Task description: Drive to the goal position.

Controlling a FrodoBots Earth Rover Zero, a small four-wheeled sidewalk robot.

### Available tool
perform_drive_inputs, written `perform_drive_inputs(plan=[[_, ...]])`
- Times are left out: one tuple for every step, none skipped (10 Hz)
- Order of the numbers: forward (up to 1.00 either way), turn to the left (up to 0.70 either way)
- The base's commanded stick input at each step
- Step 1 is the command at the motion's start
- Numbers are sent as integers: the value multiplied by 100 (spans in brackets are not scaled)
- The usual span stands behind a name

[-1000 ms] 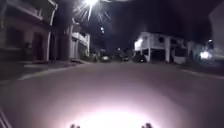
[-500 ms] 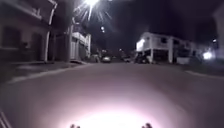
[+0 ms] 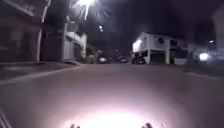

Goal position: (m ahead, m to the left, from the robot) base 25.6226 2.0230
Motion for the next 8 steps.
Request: perform_drive_inputs(plan=[[100,0],[100,0],[100,0],[100,0],[100,0],[100,0],[100,0],[100,0]])
